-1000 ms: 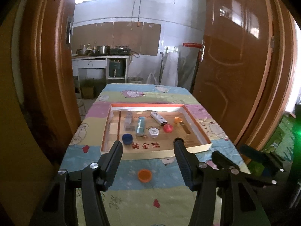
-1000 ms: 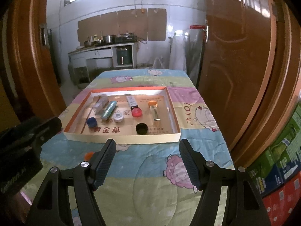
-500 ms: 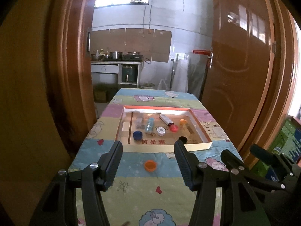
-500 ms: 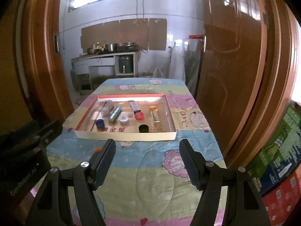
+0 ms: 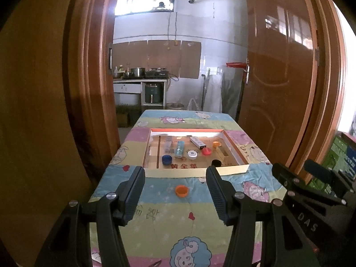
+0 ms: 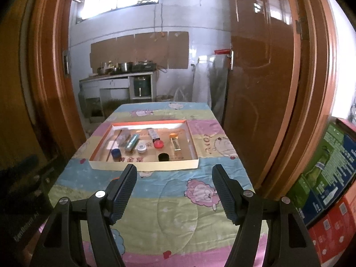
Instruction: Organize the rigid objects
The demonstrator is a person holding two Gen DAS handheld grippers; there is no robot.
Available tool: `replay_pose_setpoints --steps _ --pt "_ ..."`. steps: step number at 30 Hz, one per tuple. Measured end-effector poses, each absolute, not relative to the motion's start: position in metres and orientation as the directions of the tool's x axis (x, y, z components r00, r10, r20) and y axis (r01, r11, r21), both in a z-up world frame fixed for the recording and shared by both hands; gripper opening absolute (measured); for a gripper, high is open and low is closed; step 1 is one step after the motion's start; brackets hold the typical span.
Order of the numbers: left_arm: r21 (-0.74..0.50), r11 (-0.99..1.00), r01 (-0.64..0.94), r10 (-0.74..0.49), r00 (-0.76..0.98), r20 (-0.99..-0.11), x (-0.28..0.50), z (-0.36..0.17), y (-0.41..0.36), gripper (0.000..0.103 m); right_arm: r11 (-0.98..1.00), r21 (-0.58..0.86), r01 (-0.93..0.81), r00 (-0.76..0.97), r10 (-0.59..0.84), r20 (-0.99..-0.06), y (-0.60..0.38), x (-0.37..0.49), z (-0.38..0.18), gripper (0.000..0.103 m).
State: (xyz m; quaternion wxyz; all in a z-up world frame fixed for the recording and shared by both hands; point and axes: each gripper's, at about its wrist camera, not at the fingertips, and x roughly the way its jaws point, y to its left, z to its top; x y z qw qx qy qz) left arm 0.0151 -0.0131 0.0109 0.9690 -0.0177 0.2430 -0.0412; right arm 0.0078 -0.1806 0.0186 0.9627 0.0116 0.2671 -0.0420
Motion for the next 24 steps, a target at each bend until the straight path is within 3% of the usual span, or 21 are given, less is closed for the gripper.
replay_pose_setpoints --steps 24 --pt "-0.041 0.996 0.076 -0.086 0.888 -0.452 0.000 0.011 -0.014 0.057 0.998 -0.003 0.067 0.871 -0.060 -0.487 -0.176 -0.011 0.025 0.072"
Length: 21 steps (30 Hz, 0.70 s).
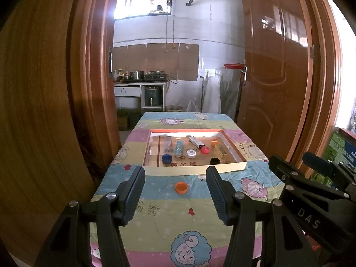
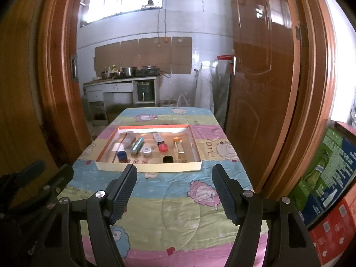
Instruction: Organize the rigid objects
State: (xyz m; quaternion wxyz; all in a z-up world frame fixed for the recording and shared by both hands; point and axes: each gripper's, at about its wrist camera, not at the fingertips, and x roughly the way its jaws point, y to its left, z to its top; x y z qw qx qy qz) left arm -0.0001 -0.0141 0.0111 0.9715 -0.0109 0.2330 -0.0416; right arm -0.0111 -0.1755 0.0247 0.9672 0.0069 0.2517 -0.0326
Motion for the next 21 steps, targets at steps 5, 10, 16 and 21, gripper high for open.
replay_pose_setpoints --steps 5,10,16,21 --pt "-0.040 0.996 0.075 -0.085 0.888 -0.452 0.0004 0.0107 -0.0143 0.057 0.998 -0.005 0.067 0.871 -0.060 -0.488 -0.1752 -0.0104 0.0244 0.072" --pt "-0.041 0.996 0.076 -0.086 0.888 -0.453 0.0004 0.0107 -0.0142 0.057 0.998 -0.003 0.064 0.870 -0.057 -0.489 -0.1748 -0.0107 0.0240 0.072" --pt "-0.038 0.996 0.076 -0.085 0.888 -0.452 0.0005 0.0108 -0.0144 0.057 0.998 -0.002 0.064 0.870 -0.056 -0.490 -0.1747 -0.0108 0.0238 0.072" --pt "-0.039 0.996 0.076 -0.085 0.887 -0.453 0.0003 0.0107 -0.0147 0.057 0.998 -0.001 0.062 0.870 -0.054 -0.491 -0.1742 -0.0105 0.0236 0.072"
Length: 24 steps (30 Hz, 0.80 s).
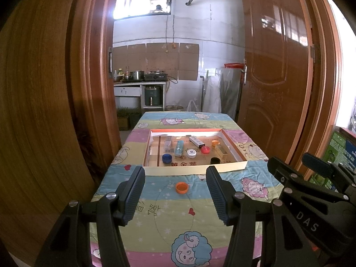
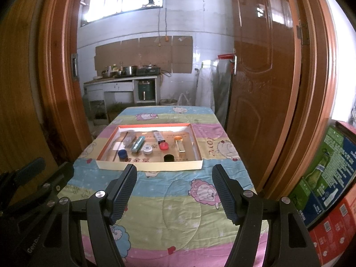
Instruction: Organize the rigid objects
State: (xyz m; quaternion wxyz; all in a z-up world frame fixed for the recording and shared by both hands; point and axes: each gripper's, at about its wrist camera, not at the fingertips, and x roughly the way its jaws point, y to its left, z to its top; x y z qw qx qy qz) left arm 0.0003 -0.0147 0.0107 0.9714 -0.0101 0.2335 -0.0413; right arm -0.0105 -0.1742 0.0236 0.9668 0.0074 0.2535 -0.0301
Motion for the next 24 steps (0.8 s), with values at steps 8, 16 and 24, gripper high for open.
replay_pose_setpoints --steps 8,16,24 --pt "-0.039 0.996 0.074 -0.084 0.888 -0.452 0.0001 0.0112 -0.0148 0.057 0.998 0.003 0.061 0.868 -0.051 -0.493 -0.1727 -0.0104 0.0220 0.072" --pt "-0.040 0.997 0.072 -0.082 0.888 -0.451 -0.0006 0.0104 -0.0149 0.057 0.998 0.000 0.058 0.869 -0.050 -0.492 -0.1719 -0.0103 0.0217 0.072" --pt "-0.040 0.997 0.069 -0.080 0.888 -0.453 -0.0012 0.0094 -0.0147 0.057 0.999 -0.003 0.054 0.868 -0.049 -0.493 -0.1700 -0.0112 0.0221 0.072"
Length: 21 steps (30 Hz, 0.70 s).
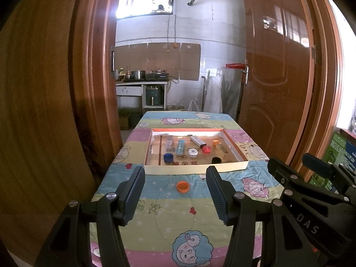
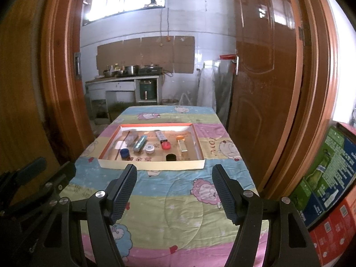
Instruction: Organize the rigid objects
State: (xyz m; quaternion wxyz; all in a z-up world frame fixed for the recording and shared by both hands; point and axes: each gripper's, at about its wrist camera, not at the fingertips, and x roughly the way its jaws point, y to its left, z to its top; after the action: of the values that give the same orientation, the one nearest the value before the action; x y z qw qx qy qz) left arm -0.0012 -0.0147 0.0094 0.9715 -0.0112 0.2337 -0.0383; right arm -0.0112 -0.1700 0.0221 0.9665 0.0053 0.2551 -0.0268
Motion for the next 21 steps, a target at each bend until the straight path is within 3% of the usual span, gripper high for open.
replay_pose_setpoints --steps 21 --pt "-0.040 0.997 0.069 -0.080 0.887 -0.455 -0.0012 0.0089 -0.0133 0.057 0.999 -0.004 0.052 0.868 -0.048 -0.494 -0.1679 -0.0116 0.0221 0.072"
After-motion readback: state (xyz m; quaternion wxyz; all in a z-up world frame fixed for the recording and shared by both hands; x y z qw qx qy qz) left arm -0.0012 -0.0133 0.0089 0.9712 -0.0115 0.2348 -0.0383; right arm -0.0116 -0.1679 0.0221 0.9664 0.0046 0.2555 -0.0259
